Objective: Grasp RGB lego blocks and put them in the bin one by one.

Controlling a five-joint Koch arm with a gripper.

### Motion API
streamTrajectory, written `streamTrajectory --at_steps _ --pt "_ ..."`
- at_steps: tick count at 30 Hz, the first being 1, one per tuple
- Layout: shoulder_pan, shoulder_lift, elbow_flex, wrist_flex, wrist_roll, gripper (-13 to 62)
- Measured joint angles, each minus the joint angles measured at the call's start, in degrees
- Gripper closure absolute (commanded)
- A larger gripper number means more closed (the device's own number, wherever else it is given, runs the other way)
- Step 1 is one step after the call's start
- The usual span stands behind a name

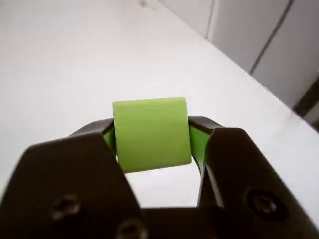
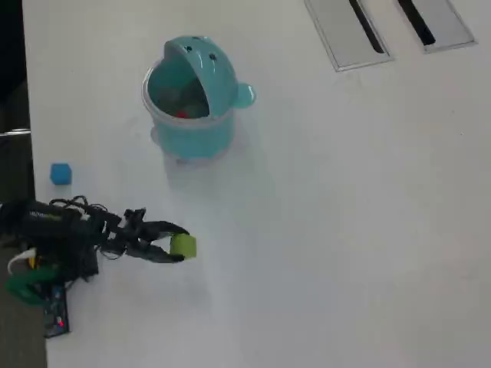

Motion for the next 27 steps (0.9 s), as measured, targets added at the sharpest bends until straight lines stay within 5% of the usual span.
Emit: streamTrajectory --at_steps 20,27 --pt "-45.7 -0.2 -13.2 -1.1 -7.7 39.5" --pt "-51.8 -17.7 -23.6 -14.4 -10.3 39.5"
